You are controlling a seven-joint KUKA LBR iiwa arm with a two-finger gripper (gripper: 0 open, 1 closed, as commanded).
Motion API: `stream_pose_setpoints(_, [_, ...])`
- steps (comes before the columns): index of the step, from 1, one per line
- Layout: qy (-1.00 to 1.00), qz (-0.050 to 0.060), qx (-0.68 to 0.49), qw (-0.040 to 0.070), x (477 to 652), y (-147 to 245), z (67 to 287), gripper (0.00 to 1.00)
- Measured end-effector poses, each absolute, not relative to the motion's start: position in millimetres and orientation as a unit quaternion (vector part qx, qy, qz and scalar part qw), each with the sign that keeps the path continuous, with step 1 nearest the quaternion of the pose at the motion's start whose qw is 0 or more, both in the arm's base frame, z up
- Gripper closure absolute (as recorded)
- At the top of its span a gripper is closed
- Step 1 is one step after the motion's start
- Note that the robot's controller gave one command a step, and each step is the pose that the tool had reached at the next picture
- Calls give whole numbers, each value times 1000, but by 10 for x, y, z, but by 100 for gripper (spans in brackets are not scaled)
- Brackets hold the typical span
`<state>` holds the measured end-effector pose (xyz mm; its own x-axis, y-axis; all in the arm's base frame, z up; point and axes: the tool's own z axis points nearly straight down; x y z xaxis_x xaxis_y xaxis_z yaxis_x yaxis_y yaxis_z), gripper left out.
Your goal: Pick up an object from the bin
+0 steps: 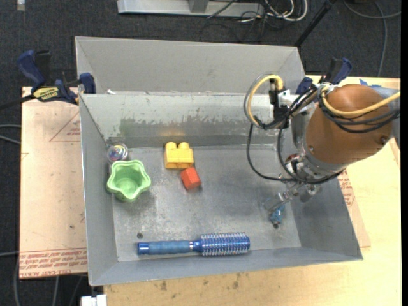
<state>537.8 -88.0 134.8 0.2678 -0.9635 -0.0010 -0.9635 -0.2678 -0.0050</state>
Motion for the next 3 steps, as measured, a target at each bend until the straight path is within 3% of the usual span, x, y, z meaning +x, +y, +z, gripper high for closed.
stream_pose_setpoints(1, [535, 3, -845, 4, 5424, -978, 706, 0])
stream_pose_setpoints(2, [548, 2, -837, 4, 5563, -992, 769, 0])
stream_pose_setpoints(3, [548, 1, -836, 2, 5558, -1020, 765, 100])
